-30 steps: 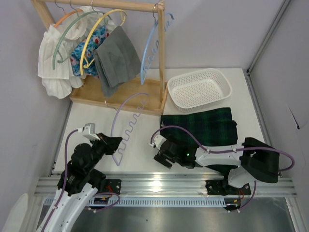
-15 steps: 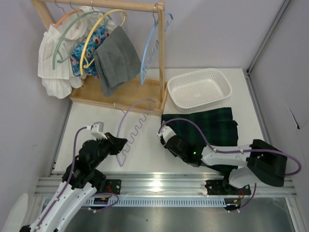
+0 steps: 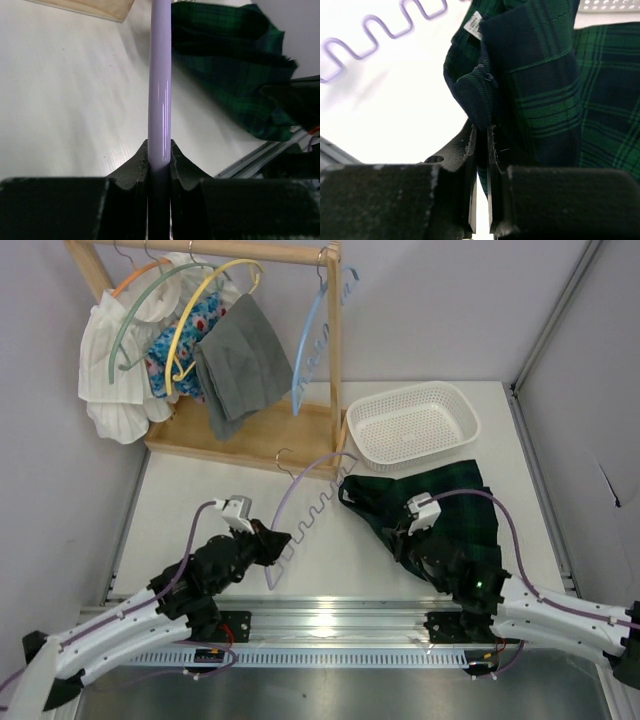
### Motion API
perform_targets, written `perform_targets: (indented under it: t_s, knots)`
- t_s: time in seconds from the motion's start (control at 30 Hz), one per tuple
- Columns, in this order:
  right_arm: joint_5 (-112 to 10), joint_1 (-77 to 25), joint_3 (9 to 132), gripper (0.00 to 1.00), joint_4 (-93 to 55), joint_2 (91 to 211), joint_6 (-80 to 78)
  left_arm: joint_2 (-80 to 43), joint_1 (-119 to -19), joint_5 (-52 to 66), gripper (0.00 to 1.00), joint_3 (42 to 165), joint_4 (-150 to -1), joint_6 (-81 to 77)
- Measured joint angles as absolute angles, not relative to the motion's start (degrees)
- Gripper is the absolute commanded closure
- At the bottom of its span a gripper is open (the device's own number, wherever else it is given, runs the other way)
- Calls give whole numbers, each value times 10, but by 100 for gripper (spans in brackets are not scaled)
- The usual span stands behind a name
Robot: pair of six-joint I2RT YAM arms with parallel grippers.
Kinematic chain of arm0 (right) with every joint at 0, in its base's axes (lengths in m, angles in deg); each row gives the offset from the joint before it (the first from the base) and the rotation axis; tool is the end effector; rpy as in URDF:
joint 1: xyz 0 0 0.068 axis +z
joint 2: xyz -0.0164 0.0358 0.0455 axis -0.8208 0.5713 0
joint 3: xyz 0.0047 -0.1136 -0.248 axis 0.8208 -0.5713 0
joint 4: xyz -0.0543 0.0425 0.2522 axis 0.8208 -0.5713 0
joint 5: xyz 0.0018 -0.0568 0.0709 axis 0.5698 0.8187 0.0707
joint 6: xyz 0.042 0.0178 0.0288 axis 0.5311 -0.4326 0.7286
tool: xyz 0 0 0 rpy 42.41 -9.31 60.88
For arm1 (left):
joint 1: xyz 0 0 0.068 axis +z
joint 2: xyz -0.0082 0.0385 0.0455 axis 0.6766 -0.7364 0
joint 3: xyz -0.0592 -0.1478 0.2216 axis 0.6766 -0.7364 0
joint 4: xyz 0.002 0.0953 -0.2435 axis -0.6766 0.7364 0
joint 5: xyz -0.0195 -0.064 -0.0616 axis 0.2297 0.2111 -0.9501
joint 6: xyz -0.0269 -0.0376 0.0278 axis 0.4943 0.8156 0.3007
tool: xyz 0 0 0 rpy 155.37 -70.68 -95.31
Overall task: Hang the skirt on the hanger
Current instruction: Place skirt on hanger
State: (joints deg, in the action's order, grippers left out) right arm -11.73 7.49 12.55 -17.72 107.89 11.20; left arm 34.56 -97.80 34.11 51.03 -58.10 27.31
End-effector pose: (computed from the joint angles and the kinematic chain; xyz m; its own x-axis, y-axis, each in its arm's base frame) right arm 0.0904 0.1347 0.2145 -0.3144 -0.0045 -0.9493 -0.4552 0.8782 0.1466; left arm 0.0814 -0.0972 0.2281 -0.5283 -0.3204 -0.7863 0.3433 0.7663 -0.5430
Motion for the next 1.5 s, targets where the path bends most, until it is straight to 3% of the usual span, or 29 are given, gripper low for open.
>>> perform_targets:
  t_s: [0.2, 0.57, 1.03, 1.3, 1.5]
  knots:
    - [-114, 77, 113, 100, -201, 987, 136, 269, -1041, 451, 100, 518, -596, 288]
    - [-116, 113, 113, 100, -185, 988, 125, 164, -1126, 588, 100, 543, -639, 330]
    - [-145, 131, 113, 100, -83, 1064, 105, 27, -1231, 630, 100, 551, -708, 417]
    - [-174, 150, 113, 100, 7, 1170, 105, -94, -1300, 694, 100, 620, -678, 495]
    - [-219, 156, 113, 100, 45, 1243, 119, -100, -1303, 709, 100, 630, -662, 523]
